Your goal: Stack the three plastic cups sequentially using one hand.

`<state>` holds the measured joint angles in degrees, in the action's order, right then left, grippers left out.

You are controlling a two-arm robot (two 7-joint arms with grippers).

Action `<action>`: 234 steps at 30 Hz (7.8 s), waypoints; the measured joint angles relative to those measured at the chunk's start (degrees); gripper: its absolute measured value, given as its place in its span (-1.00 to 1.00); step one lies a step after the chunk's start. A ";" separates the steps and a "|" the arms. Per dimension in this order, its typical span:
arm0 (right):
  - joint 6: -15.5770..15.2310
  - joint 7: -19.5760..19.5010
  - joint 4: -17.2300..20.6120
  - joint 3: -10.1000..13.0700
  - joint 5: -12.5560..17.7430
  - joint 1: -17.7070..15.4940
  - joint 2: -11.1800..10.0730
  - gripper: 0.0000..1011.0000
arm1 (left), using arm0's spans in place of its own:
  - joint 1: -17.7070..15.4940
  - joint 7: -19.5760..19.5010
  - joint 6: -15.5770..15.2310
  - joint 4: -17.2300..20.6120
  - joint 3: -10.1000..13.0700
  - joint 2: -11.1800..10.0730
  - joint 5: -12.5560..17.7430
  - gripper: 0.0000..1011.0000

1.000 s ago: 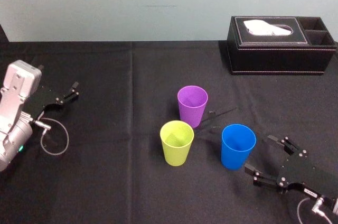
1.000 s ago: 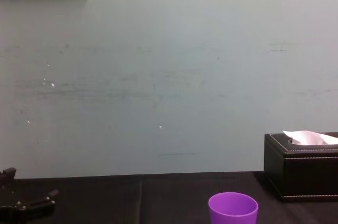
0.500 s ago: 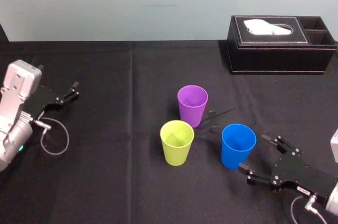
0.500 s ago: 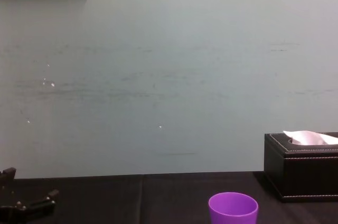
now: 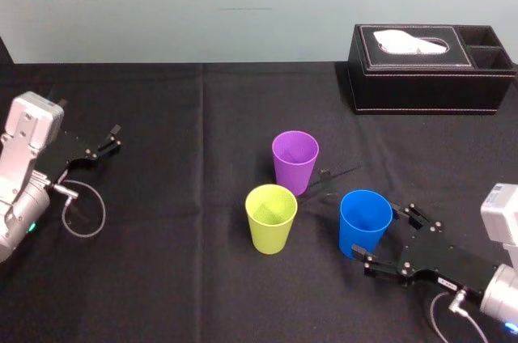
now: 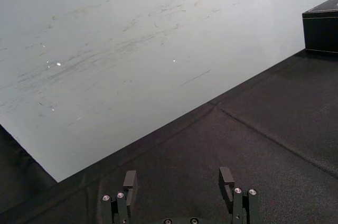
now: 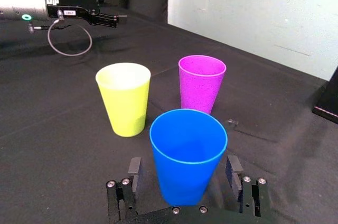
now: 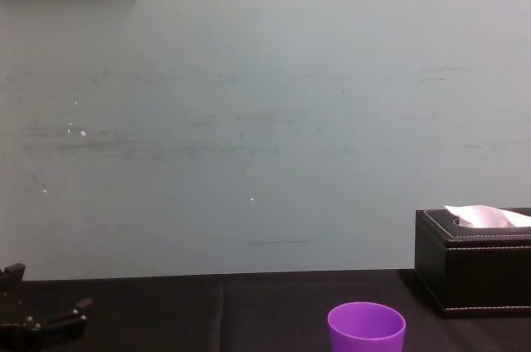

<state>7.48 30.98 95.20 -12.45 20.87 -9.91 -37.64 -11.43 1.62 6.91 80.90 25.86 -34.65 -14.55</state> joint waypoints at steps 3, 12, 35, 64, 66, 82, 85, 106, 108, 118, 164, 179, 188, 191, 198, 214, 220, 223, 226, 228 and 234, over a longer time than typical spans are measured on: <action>-0.15 -0.04 -0.67 -0.65 -0.57 1.09 0.49 0.98 | 0.00 0.00 0.00 0.00 0.00 0.00 0.00 1.00; -0.65 -0.24 -1.95 -2.19 -1.38 3.54 1.87 0.98 | 0.00 0.00 0.00 0.00 0.00 0.00 0.00 1.00; -0.77 -0.42 -2.11 -2.34 -1.42 3.79 2.01 0.53 | 0.00 0.00 0.00 0.00 0.00 0.00 0.00 1.00; -3.00 -4.34 2.72 -0.82 -3.95 2.10 1.14 0.44 | 0.00 0.00 0.00 0.00 0.00 0.00 0.00 1.00; -4.15 -5.24 4.89 0.12 -4.28 1.51 0.81 0.44 | 0.00 0.00 0.00 0.00 0.00 0.00 0.00 1.00; -14.44 -7.56 14.90 3.23 -2.56 4.83 1.17 0.44 | 0.00 0.00 0.00 0.00 0.00 0.00 0.00 1.00; -16.54 -7.87 14.95 2.13 -2.50 7.72 1.88 0.44 | 0.00 0.00 0.00 0.00 0.00 0.00 0.00 1.00; -19.77 -7.05 6.67 -7.11 -6.46 20.87 6.87 0.44 | 0.00 0.00 0.00 0.00 0.00 0.00 0.00 1.00; -19.77 -6.80 5.40 -7.93 -6.72 21.85 7.53 0.44 | 0.00 0.00 0.00 0.00 0.00 0.00 0.00 1.00; -19.95 -6.16 1.32 -10.28 -7.48 24.61 9.57 0.44 | 0.00 0.00 0.00 0.00 0.00 0.00 0.00 1.00; -18.29 -4.82 -5.34 -12.53 -8.45 27.43 11.49 0.65 | 0.00 0.00 0.00 0.00 0.00 0.00 0.00 1.00; -18.35 -4.87 -5.22 -12.46 -8.40 27.35 11.45 0.98 | 0.00 0.00 0.00 0.00 0.00 0.00 0.00 1.00; -17.86 -5.09 -3.77 -12.00 -8.48 26.49 10.69 0.98 | 0.00 0.00 0.00 0.00 0.00 0.00 0.00 1.00; -17.01 -4.85 -1.41 -10.66 -7.76 24.68 8.96 0.98 | 0.00 0.00 0.00 0.00 0.00 0.00 0.00 1.00; -15.12 -2.26 3.02 -8.19 -4.84 20.56 4.63 0.98 | 0.00 0.00 0.00 0.00 0.00 0.00 0.00 1.00; -9.45 2.57 9.42 -5.68 0.32 10.29 -5.30 0.98 | 0.00 0.00 0.00 0.00 0.00 0.00 0.00 1.00; -9.03 2.92 8.53 -6.81 0.31 9.69 -5.72 0.98 | 0.00 0.00 0.00 0.00 0.00 0.00 0.00 1.00; -9.03 3.14 7.78 -7.56 0.12 10.16 -5.49 0.98 | 0.00 0.00 0.00 0.00 0.00 0.00 0.00 1.00; -9.12 3.38 6.77 -8.55 -0.32 10.97 -5.03 0.98 | 0.00 0.00 0.00 0.00 0.00 0.00 0.00 1.00; -9.19 3.68 5.71 -9.42 -0.72 11.73 -4.57 0.98 | 0.00 0.00 0.00 0.00 0.00 0.00 0.00 1.00; -9.42 4.31 3.66 -11.31 -1.69 13.66 -3.60 0.98 | 0.00 0.00 0.00 0.00 0.00 0.00 0.00 1.00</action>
<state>-1.94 35.29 98.86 -23.76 19.17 3.75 -41.24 -11.43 1.62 6.91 80.90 25.86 -34.64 -14.55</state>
